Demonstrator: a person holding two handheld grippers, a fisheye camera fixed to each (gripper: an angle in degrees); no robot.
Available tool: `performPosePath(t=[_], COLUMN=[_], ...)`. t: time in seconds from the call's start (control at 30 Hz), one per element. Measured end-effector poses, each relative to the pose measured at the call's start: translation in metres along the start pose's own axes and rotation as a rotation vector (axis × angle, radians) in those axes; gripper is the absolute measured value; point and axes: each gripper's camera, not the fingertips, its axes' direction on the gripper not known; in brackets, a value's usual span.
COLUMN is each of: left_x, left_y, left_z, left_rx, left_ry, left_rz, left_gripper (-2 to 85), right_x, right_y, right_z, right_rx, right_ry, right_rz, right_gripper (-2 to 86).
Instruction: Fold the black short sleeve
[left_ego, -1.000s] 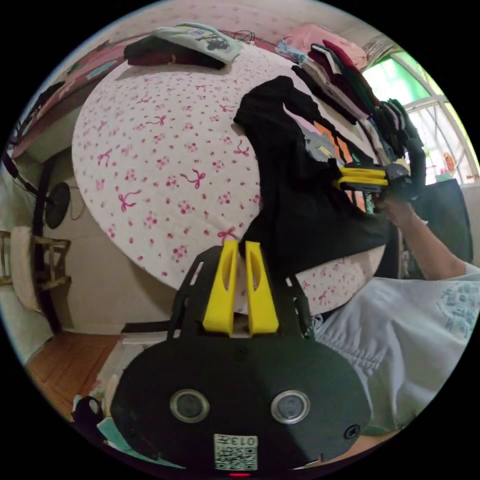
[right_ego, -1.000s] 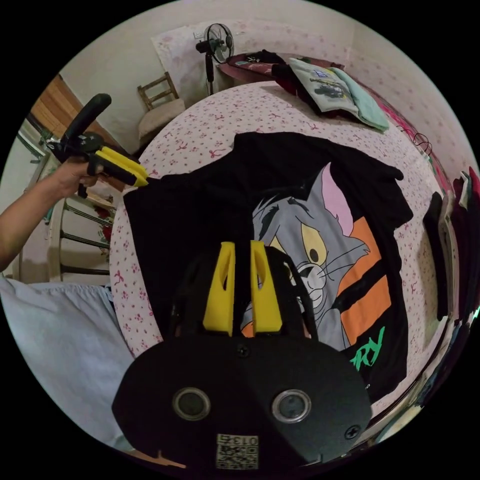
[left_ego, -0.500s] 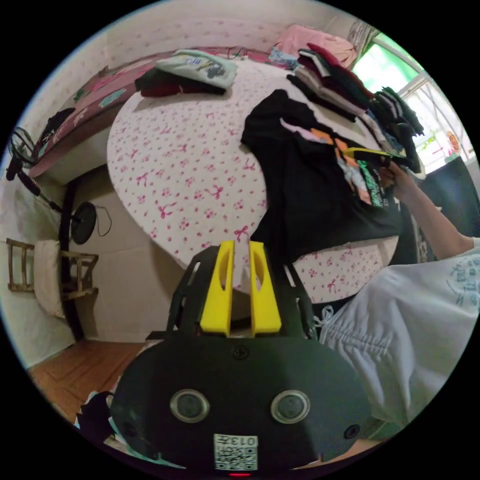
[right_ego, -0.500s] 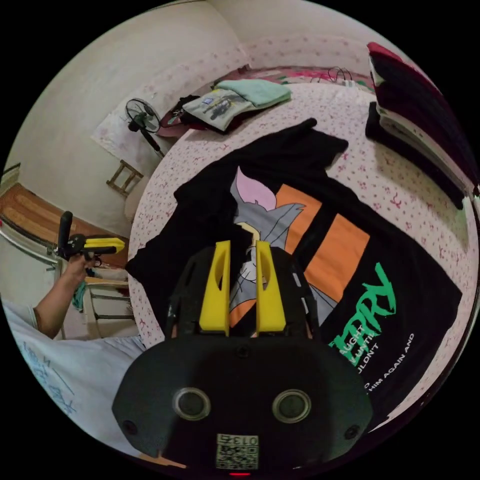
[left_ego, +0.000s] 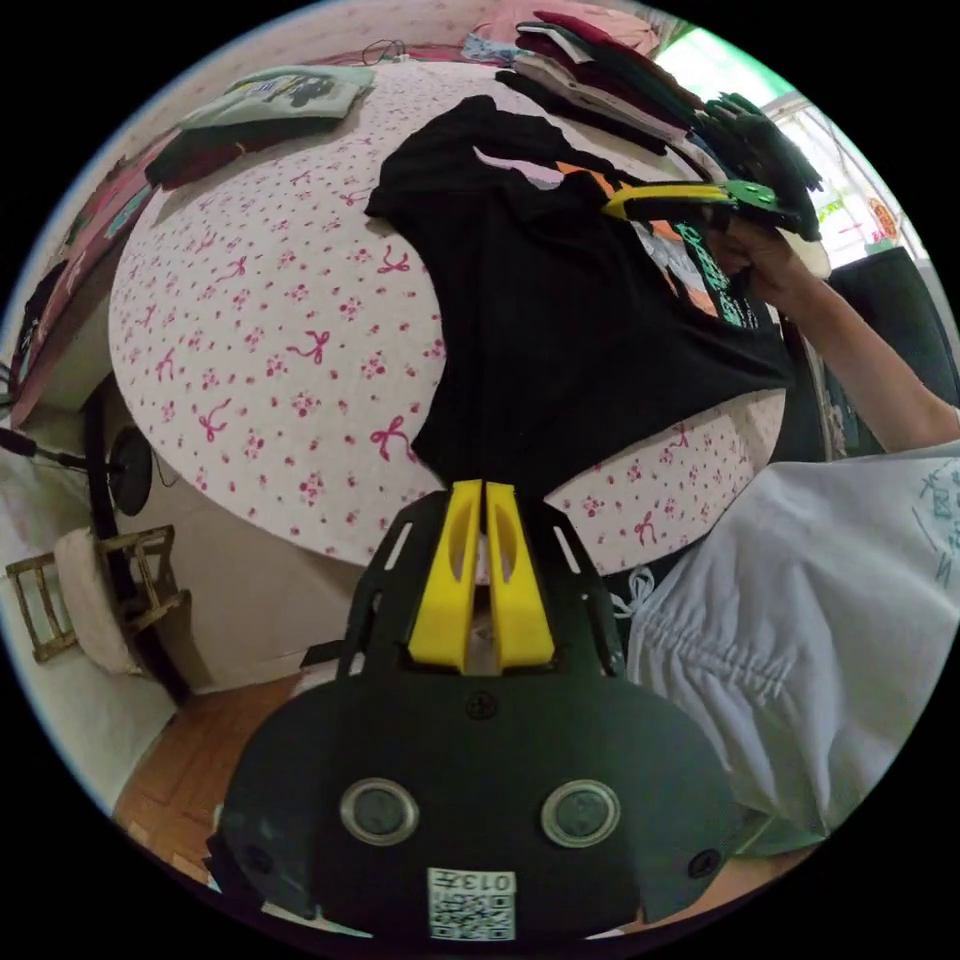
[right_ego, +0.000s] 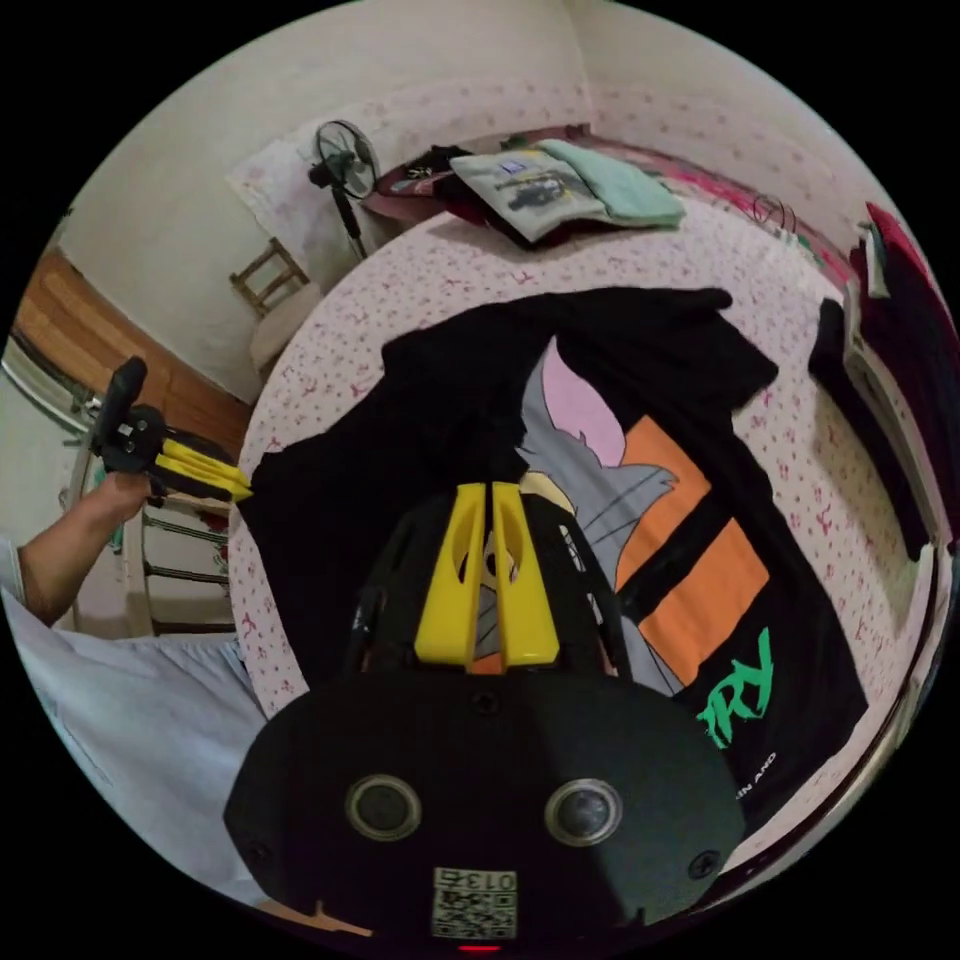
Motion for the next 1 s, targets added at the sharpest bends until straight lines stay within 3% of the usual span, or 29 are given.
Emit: performPosePath(t=[0.17, 0.33, 0.53, 0.7, 0.83, 1.0], left_x=[-0.010, 0.010, 0.128, 0.250, 0.299, 0.326], left_y=[0.023, 0.034, -0.031, -0.085, -0.102, -0.099], left_z=[-0.010, -0.030, 0.009, 0.068, 0.103, 0.130], left_rx=[0.019, 0.154, 0.139, 0.069, -0.006, -0.044], left_ry=[-0.070, -0.093, -0.071, -0.158, -0.129, -0.236], left_rz=[-0.102, -0.095, 0.269, 0.580, 0.698, 0.725], left_gripper=[-0.1, 0.5, 4.2, 7.4, 8.1, 1.2], right_x=[0.035, 0.084, 0.121, 0.130, 0.142, 0.133], right_y=[0.054, 0.192, 0.323, 0.351, 0.356, 0.351], right_z=[-0.041, -0.115, -0.157, -0.172, -0.173, -0.170], right_rx=[0.106, 0.167, 0.032, 0.037, 0.056, 0.001], right_ry=[-0.046, 0.138, 0.273, 0.311, 0.256, 0.301], right_rz=[0.165, 0.419, 0.671, 0.718, 0.748, 0.691], right_gripper=[5.6, 5.9, 7.3, 9.2, 8.1, 3.4])
